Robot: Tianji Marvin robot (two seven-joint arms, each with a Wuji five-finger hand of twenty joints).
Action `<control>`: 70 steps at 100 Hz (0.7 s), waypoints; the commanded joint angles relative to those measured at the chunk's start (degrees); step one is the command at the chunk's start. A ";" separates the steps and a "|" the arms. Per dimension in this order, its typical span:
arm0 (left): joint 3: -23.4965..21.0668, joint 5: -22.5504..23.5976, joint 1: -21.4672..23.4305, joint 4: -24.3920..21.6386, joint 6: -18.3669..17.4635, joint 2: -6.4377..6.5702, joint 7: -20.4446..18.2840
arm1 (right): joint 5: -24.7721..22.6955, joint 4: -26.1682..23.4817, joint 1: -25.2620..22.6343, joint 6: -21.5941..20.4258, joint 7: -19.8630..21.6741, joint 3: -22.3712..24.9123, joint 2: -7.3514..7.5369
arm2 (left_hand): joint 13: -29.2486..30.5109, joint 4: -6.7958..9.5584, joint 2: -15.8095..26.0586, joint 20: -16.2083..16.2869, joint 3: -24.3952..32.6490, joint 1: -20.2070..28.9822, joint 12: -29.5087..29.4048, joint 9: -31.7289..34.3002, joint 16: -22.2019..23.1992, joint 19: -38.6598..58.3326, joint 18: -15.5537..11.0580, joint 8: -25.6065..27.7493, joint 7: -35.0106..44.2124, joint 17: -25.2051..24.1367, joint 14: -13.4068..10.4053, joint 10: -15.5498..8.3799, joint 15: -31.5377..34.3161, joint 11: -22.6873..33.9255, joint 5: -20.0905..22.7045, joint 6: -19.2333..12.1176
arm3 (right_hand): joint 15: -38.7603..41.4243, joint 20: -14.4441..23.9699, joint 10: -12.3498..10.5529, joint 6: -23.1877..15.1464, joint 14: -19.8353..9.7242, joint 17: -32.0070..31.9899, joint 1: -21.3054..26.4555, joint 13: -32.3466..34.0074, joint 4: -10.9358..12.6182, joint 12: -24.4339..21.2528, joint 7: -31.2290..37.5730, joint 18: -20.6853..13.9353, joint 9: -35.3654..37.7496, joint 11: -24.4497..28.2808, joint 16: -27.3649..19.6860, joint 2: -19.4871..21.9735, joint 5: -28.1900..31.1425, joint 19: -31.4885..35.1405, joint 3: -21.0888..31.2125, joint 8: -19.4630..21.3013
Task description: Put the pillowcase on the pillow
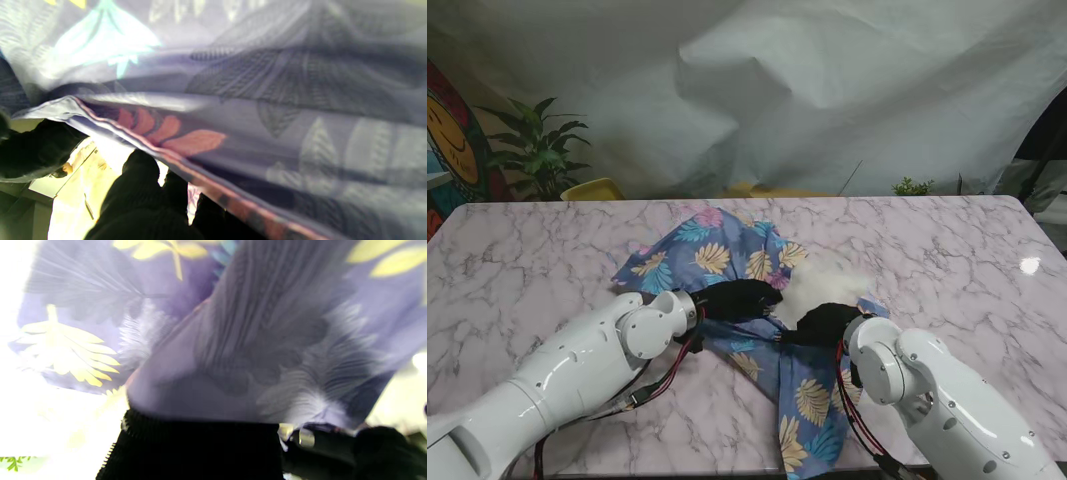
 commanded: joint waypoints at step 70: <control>-6.96 -0.37 6.02 -3.64 -0.51 1.25 2.78 | 2.44 10.07 -0.85 -14.93 -23.18 5.55 -1.00 | -0.24 1.81 -0.08 3.38 0.13 0.64 0.16 3.49 -0.52 7.17 14.24 0.12 0.72 0.46 11.25 2.46 -2.40 -0.04 3.53 0.40 | 48.77 7.36 4.44 -21.30 0.54 8.73 -0.32 3.53 3.70 23.38 50.25 7.58 22.03 49.47 27.60 3.53 33.92 29.46 -2.14 41.95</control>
